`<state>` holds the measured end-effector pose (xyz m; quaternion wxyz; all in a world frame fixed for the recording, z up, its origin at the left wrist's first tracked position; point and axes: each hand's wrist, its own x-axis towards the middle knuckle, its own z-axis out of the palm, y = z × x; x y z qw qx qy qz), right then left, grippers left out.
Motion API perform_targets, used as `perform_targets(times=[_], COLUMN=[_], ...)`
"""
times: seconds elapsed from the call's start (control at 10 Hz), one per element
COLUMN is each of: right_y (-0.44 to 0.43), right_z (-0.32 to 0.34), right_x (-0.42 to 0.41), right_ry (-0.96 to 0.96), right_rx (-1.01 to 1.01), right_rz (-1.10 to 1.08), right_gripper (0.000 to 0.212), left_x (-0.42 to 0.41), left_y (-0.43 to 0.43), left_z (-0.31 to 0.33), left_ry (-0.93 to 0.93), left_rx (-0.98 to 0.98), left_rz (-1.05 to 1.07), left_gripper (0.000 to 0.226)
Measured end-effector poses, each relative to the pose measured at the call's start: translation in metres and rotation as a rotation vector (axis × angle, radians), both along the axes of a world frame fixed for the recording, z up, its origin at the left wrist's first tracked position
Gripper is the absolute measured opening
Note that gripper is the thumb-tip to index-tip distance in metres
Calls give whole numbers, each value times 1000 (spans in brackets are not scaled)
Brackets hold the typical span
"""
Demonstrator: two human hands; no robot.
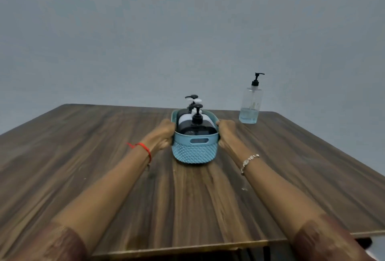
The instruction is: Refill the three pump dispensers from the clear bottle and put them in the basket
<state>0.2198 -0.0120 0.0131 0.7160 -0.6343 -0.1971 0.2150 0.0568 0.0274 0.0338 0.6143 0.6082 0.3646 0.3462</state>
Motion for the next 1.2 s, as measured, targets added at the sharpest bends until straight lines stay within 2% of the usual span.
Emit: perform_targets(times=[0.2,0.3,0.6,0.7,0.9,1.1,1.2], right_y=[30,35,25,11,-33,-86,-110], right_z=[-6,-13,-15,-15,-16,-19,-23], right_x=[-49,-63,-67,-75,-102,-131,-147], right_ry=[-29,-86,-201,-380,-644,-813,-887], right_rx=[-33,-107,-246,-295,-236,-284,-348], right_rz=[42,42,97,153,178,274,246], right_gripper=[32,28,29,29,37,33,49], left_x=[-44,-56,-62,-63,-71,-77,-86], left_y=[34,42,45,35,3,-35,-57], left_z=[-12,-19,-32,-38,-43,-49,-57], left_ry=[85,98,112,43,133,329,361], left_rx=[-21,-12,19,59,454,666,765], left_rz=[55,62,57,55,105,155,172], left_gripper=[34,33,33,27,34,62,66])
